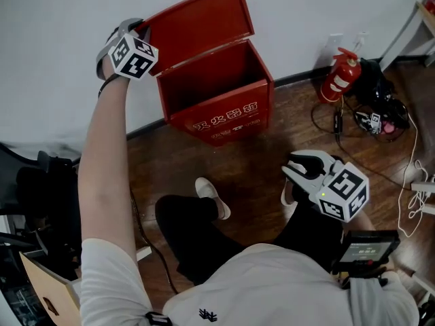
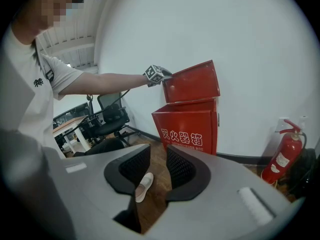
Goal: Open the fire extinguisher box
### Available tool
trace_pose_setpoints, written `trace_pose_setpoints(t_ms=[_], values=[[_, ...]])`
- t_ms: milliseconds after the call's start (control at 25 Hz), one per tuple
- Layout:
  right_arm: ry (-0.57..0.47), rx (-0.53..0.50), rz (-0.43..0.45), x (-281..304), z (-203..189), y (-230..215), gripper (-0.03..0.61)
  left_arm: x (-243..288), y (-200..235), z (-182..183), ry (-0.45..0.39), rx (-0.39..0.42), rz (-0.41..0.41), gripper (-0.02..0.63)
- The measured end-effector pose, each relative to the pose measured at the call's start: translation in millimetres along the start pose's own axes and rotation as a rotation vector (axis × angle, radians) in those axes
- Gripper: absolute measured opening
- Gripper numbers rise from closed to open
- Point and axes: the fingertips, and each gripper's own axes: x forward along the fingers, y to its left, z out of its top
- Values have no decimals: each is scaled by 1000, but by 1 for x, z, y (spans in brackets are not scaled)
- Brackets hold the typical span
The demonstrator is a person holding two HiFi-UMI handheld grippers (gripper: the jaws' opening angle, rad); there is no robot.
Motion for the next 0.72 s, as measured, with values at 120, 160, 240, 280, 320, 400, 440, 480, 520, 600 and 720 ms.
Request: trace_pose_setpoints(t_ms=[120, 160, 240, 280, 320, 400, 440, 480, 520, 600, 720], values=[[-2, 5, 1, 1, -2, 2, 104, 2, 1, -4, 7, 3, -3, 74], [-2, 6, -1, 0, -2, 2, 104, 3, 1, -4, 9, 4, -3, 74], [-1, 6, -5, -1, -2, 0, 104, 6, 2, -5, 17, -4, -1, 75], [-1, 8, -4, 0, -3, -1, 104, 7, 2, -7, 21, -9, 1, 76], [-2, 10, -3, 0, -4, 0, 104, 7, 1, -8, 25, -11, 4, 77], [-3, 12, 0, 0, -6, -2, 104, 9, 0, -10, 31, -9, 5, 78], [-2, 9, -2, 0, -6, -4, 104, 11, 0, -10, 33, -10, 5, 78], [0, 7, -6, -1, -6, -7, 104, 12, 0, -9, 35, -12, 5, 78], [0, 5, -9, -2, -6, -9, 104, 13, 0, -7, 34, -13, 5, 78], [-5, 5, -15, -3, -5, -10, 104, 12, -2, -4, 26, -9, 6, 96], [-11, 3, -15, -4, -5, -7, 104, 3, -1, -4, 5, -12, 16, 118]])
